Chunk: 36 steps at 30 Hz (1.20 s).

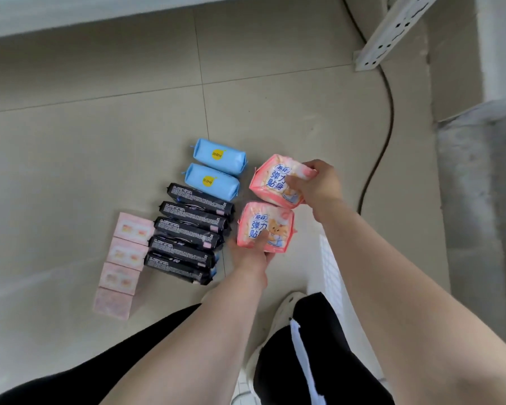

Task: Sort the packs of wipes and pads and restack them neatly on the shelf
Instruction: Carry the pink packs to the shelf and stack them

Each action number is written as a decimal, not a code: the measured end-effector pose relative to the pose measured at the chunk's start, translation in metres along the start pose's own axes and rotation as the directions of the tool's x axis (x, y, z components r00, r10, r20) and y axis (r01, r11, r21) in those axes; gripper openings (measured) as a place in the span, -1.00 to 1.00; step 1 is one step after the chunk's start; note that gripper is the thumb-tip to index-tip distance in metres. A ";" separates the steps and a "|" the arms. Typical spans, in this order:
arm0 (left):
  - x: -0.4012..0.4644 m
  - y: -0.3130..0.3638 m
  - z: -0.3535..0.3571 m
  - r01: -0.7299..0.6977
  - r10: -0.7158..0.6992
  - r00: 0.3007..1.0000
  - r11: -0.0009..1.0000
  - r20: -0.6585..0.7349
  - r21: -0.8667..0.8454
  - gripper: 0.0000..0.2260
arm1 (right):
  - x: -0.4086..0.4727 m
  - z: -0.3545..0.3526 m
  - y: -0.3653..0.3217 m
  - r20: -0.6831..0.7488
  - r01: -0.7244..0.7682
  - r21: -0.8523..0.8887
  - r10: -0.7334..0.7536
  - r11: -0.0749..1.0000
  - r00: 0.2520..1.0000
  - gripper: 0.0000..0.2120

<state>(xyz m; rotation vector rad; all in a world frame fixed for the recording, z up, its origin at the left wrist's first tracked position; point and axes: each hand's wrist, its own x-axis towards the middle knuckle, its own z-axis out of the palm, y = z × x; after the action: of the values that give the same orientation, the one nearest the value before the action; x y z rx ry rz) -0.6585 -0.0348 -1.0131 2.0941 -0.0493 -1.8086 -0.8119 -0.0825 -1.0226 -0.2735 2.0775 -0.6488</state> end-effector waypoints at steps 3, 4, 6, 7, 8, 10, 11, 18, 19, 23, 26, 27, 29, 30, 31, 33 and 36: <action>-0.067 0.024 -0.006 -0.052 0.046 0.997 0.994 0.068 0.099 -0.62 | -0.055 -0.046 -0.031 -0.043 -0.024 0.103 0.029 0.994 0.999 -0.73; -0.092 0.035 -0.010 -0.076 0.063 0.993 0.988 0.098 0.132 -0.62 | -0.078 -0.063 -0.044 -0.049 -0.036 0.144 0.043 0.989 0.998 -0.73; -0.147 0.061 -0.021 -0.130 0.094 0.980 0.971 0.178 0.202 -0.61 | -0.127 -0.098 -0.074 -0.062 -0.046 0.207 0.060 0.977 0.996 -0.73; -0.176 0.075 -0.028 -0.154 0.101 0.970 0.959 0.223 0.238 -0.60 | -0.154 -0.114 -0.090 -0.069 -0.048 0.231 0.066 0.972 0.995 -0.74; -0.204 0.090 -0.037 -0.181 0.104 0.958 0.942 0.268 0.281 -0.59 | -0.183 -0.130 -0.106 -0.077 -0.046 0.251 0.068 0.967 0.995 -0.74; -0.256 0.118 -0.058 -0.234 0.095 0.929 0.900 0.358 0.367 -0.56 | -0.240 -0.157 -0.139 -0.088 -0.053 0.279 0.080 0.959 0.993 -0.71; -0.283 0.131 -0.069 -0.256 0.082 0.912 0.879 0.402 0.402 -0.56 | -0.270 -0.169 -0.155 -0.091 -0.056 0.289 0.085 0.956 0.992 -0.69; -0.443 0.201 -0.138 -0.433 0.089 0.788 0.783 0.610 0.446 -0.67 | -0.450 -0.218 -0.245 -0.151 0.068 0.318 -0.020 0.946 0.988 -0.65; -0.457 0.208 -0.149 -0.456 0.086 0.775 0.762 0.626 0.460 -0.67 | -0.471 -0.219 -0.252 -0.164 0.090 0.318 -0.038 0.944 0.986 -0.66; -0.495 0.227 -0.197 -0.551 0.134 0.741 0.681 0.658 0.482 -0.62 | -0.538 -0.210 -0.261 -0.186 0.152 0.353 -0.089 0.923 0.978 -0.69; -0.503 0.224 -0.238 -0.573 0.187 0.731 0.690 0.657 0.442 -0.57 | -0.575 -0.191 -0.254 -0.153 0.172 0.376 -0.122 0.910 0.981 -0.71; -0.504 0.223 -0.252 -0.574 0.197 0.730 0.696 0.654 0.432 -0.56 | -0.585 -0.183 -0.249 -0.144 0.180 0.378 -0.135 0.908 0.980 -0.72; -0.505 0.219 -0.281 -0.577 0.211 0.737 0.691 0.642 0.435 -0.54 | -0.602 -0.166 -0.238 -0.129 0.179 0.392 -0.139 0.902 0.982 -0.73; -0.503 0.217 -0.295 -0.583 0.225 0.740 0.685 0.633 0.437 -0.54 | -0.610 -0.158 -0.233 -0.118 0.177 0.393 -0.141 0.903 0.983 -0.74; -0.501 0.216 -0.308 -0.587 0.240 0.744 0.683 0.624 0.436 -0.54 | -0.618 -0.149 -0.229 -0.105 0.173 0.388 -0.143 0.905 0.984 -0.74; -0.497 0.220 -0.335 -0.580 0.258 0.755 0.690 0.603 0.432 -0.53 | -0.632 -0.129 -0.226 -0.080 0.168 0.373 -0.149 0.912 0.986 -0.74; -0.489 0.236 -0.370 -0.547 0.251 0.773 0.728 0.582 0.413 -0.44 | -0.646 -0.096 -0.233 -0.056 0.192 0.335 -0.184 0.923 0.981 -0.69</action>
<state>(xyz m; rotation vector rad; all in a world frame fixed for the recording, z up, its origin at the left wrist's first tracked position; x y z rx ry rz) -0.3383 -0.0308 -0.4400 1.6502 -1.2426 -2.1310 -0.5428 0.0318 -0.3935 -0.2692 1.9336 -1.1166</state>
